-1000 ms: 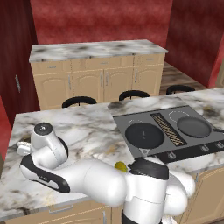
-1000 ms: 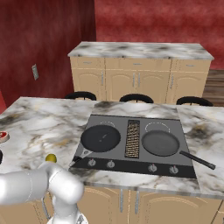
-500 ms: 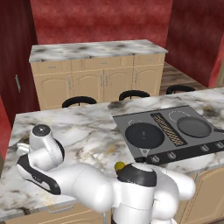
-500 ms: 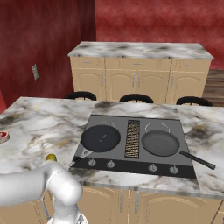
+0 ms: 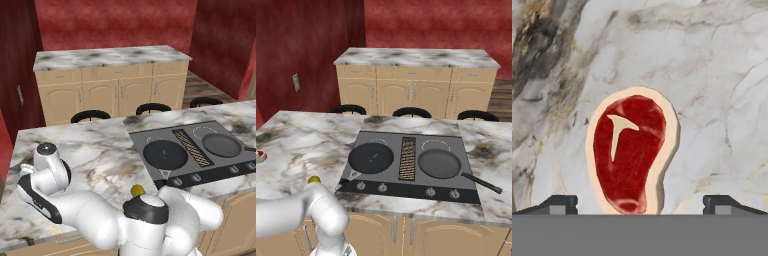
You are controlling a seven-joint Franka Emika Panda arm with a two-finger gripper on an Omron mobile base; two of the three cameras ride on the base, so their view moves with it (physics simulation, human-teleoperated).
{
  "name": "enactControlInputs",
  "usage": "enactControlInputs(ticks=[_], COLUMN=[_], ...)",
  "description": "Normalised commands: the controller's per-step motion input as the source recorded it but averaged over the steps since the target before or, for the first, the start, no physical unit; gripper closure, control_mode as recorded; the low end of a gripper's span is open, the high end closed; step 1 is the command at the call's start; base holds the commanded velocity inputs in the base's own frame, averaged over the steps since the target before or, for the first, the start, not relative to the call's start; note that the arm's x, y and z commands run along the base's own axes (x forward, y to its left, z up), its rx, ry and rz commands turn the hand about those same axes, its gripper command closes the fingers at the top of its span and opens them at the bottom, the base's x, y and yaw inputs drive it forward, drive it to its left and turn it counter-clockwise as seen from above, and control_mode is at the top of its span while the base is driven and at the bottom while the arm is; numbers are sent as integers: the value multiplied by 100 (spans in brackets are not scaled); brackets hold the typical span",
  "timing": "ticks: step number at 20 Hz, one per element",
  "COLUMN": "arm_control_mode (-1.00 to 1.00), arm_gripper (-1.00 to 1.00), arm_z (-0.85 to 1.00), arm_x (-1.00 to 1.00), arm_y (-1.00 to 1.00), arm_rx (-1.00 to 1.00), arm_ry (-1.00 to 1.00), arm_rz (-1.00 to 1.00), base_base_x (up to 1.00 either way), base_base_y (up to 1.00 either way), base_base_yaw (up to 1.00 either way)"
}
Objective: Place both pans onto different burners. Then place the lemon and the steak on different pans.
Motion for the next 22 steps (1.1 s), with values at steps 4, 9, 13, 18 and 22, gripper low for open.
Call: enactControlInputs(ticks=[4,9,13,18,22], arm_control_mode=[-100,-100,-100,-100,-100], arm_gripper=[-100,-100,-100,-100,-100], arm_z=[-23,-18,-17,-22,-27], arm_x=[10,18,23,25,23], arm_y=[8,7,10,33,43], arm_rx=[0,0,0,0,0], arm_ry=[5,6,6,6,7], arm_rz=[-3,-3,-3,-3,-3], base_base_x=[0,0,0,0,0], base_base_y=[0,0,0,0,0], base_base_yaw=[0,0,0,0,0])
